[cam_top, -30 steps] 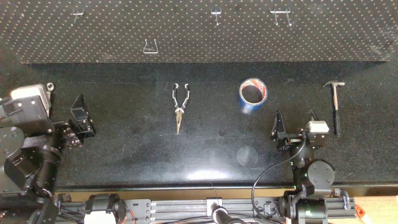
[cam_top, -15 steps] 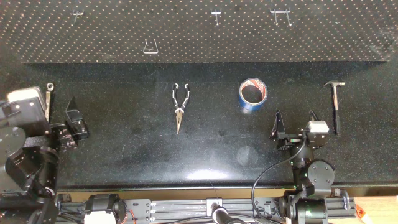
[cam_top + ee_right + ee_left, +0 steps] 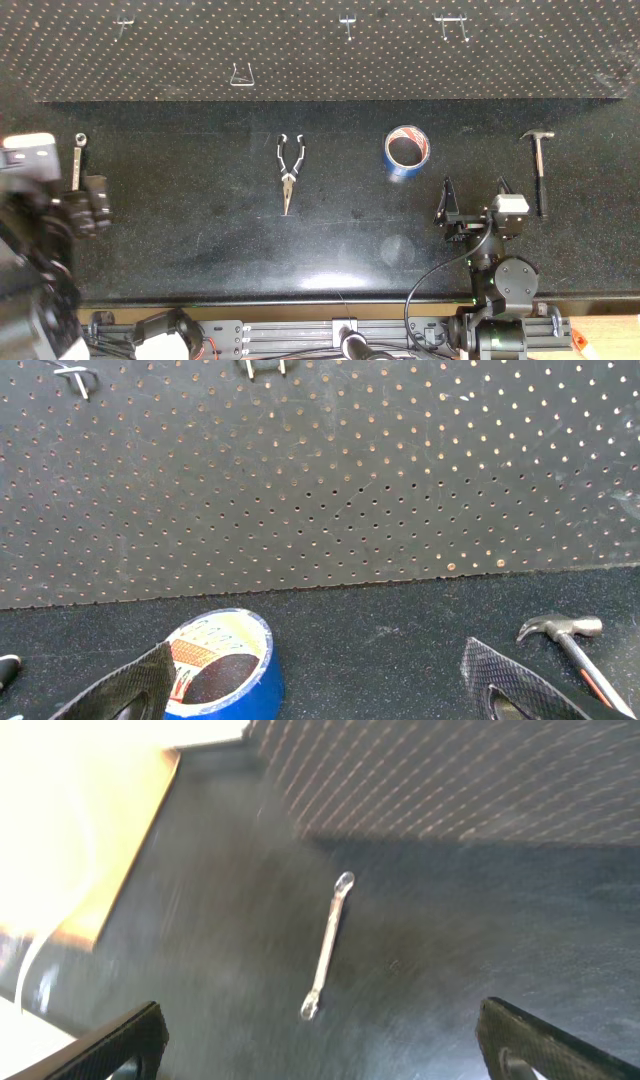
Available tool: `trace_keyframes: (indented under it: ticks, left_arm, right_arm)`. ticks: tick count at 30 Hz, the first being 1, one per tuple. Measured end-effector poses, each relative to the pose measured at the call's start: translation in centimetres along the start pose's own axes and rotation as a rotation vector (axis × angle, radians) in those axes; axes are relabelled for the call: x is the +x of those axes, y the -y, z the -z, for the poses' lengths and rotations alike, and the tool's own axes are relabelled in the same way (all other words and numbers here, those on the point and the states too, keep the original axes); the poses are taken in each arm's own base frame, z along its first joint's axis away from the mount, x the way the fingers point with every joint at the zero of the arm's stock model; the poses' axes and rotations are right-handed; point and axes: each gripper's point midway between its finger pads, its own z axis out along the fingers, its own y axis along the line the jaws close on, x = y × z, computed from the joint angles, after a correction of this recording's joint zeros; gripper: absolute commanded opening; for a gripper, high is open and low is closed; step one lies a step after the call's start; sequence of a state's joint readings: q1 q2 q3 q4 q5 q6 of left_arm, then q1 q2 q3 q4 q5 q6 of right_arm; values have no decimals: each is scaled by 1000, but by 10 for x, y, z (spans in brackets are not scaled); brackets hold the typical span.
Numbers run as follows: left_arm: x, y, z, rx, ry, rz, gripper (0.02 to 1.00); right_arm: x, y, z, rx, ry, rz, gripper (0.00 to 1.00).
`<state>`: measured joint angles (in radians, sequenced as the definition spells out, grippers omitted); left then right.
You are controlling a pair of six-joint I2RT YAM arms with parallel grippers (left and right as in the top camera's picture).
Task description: Place Tools Onto Pegboard
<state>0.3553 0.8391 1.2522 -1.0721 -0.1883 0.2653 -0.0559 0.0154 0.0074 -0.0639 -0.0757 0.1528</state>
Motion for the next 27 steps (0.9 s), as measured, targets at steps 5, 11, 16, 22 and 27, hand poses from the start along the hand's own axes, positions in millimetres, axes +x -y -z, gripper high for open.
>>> trace_keyframes:
  ticks: [5,11,16,22,27]
  left_arm:
    - [36,-52,-33,-33,-155,205,993]
    - [88,-81,-66,44,-337,284,993]
    - [106,-57,-76,233,-408,141,993]
    - [113,-70,-126,275,-397,78,996]
    - [134,-71,-168,336,-428,12,996]
  right_arm:
    - [0,0,0,0,0,0,932]
    - [0,0,0,0,0,0,932]
    - [0,0,0,0,0,0,932]
    - [0,0,0,0,0,0,932]
    - [0,0,0,0,0,0,932]
